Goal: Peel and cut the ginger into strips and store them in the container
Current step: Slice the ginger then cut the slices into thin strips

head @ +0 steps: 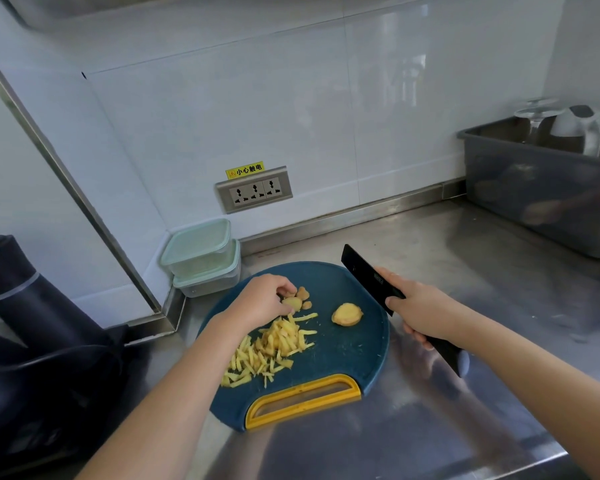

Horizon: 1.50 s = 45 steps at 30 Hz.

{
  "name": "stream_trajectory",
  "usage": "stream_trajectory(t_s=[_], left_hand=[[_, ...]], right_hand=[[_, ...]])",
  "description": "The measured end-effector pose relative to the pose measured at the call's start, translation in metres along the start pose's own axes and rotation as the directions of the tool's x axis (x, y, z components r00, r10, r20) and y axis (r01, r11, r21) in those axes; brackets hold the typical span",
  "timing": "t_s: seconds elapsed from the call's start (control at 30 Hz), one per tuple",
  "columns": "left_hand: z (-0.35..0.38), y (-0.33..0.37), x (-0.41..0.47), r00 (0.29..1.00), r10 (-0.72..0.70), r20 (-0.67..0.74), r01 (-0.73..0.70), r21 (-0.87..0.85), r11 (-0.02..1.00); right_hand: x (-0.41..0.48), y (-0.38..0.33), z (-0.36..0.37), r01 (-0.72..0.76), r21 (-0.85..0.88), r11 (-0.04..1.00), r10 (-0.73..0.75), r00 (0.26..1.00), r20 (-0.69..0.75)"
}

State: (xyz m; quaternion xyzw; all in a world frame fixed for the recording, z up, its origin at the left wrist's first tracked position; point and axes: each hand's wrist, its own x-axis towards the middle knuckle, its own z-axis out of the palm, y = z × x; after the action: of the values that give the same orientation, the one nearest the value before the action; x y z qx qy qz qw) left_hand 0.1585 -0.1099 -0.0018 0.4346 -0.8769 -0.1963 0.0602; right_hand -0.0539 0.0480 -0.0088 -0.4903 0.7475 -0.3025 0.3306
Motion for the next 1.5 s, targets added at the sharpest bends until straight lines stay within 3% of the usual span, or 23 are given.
stream_trajectory(t_s=[0.27, 0.47, 0.63, 0.8, 1.07, 1.27, 1.5], left_hand=[[-0.005, -0.003, 0.000, 0.999, 0.030, -0.010, -0.030, 0.020, 0.999], [0.005, 0.034, -0.012, 0.974, 0.117, -0.195, -0.121, -0.007, 0.993], [0.048, 0.071, -0.020, 0.939, 0.259, -0.227, -0.202, 0.245, 0.948], [0.065, 0.070, -0.024, 0.939, 0.271, -0.211, -0.163, 0.419, 0.893], [0.069, 0.068, -0.021, 0.937, 0.248, -0.245, -0.184, 0.256, 0.949], [0.067, 0.067, -0.023, 0.955, 0.125, -0.269, -0.146, -0.060, 0.988], [0.072, 0.067, -0.025, 0.930, 0.103, -0.354, -0.166, -0.155, 0.974]], right_hand=[[-0.001, 0.002, 0.000, 0.005, 0.007, 1.000, -0.005, 1.000, -0.006], [-0.002, 0.001, 0.000, 0.000, 0.008, 1.000, 0.000, 1.000, -0.012], [-0.003, -0.001, 0.001, 0.004, -0.006, 1.000, -0.004, 1.000, -0.013], [-0.003, 0.000, 0.001, 0.005, -0.007, 1.000, -0.005, 1.000, -0.014], [-0.006, -0.003, 0.001, 0.006, -0.057, 0.998, -0.006, 1.000, 0.003], [-0.013, -0.011, -0.003, 0.005, -0.152, 0.988, 0.003, 0.999, 0.054], [-0.032, -0.016, 0.012, 0.068, -0.211, 0.975, -0.062, 0.998, 0.033]])
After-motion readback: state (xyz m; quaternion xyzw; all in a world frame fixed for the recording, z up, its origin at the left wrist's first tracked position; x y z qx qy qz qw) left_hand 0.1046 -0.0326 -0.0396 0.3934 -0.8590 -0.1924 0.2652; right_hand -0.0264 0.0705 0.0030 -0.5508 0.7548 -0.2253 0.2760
